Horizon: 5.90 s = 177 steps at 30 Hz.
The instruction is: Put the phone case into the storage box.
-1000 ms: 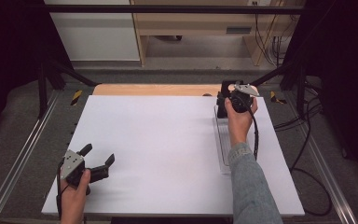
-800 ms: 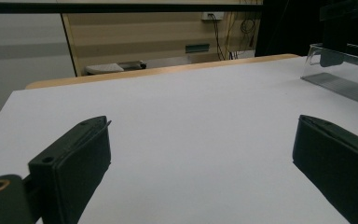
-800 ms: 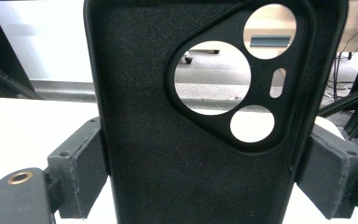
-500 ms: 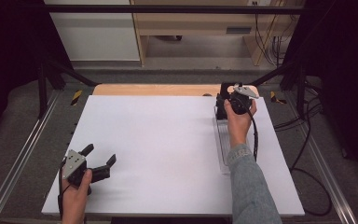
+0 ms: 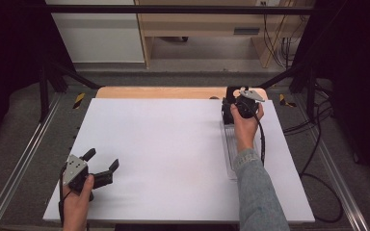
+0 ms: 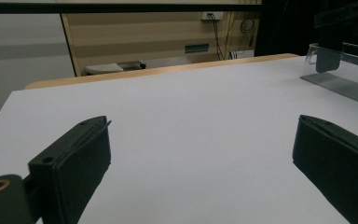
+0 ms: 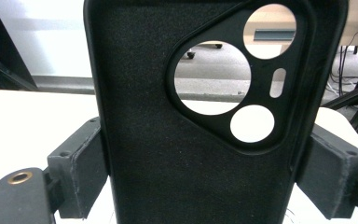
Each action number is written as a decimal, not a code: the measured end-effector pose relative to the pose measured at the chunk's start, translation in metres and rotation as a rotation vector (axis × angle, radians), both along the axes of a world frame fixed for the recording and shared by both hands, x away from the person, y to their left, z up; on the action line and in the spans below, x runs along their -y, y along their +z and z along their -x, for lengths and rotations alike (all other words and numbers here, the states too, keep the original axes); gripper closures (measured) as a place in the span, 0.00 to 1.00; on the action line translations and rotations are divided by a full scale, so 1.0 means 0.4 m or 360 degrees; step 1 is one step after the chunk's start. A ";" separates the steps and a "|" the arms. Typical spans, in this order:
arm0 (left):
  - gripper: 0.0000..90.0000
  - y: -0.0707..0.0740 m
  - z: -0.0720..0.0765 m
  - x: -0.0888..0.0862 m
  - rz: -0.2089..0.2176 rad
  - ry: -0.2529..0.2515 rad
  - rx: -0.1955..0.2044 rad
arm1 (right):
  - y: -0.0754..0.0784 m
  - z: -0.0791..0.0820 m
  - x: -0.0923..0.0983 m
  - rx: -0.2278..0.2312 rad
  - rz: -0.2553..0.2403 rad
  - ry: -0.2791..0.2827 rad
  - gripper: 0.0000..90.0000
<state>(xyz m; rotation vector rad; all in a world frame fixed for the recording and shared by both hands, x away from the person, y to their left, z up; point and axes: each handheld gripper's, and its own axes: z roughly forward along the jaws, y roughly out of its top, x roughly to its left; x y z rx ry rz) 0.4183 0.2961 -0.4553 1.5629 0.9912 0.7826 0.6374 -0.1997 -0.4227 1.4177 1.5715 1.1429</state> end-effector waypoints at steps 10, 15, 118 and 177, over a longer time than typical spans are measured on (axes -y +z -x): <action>0.05 0.000 0.001 0.000 0.0002 -0.0001 0.0001 | -0.006 -0.004 -0.003 0.0007 0.0008 0.0019 0.16; 0.05 0.000 0.002 0.001 -0.0002 -0.0004 -0.0004 | -0.011 -0.008 -0.002 0.0006 0.0004 0.0023 0.15; 0.05 -0.001 0.001 0.002 0.0002 -0.0015 -0.0011 | -0.015 -0.018 -0.001 -0.0015 0.0040 0.0025 0.07; 0.05 0.004 0.005 -0.009 0.0011 0.0006 0.0002 | 0.110 0.092 -0.023 -0.0036 -0.0096 0.0219 0.06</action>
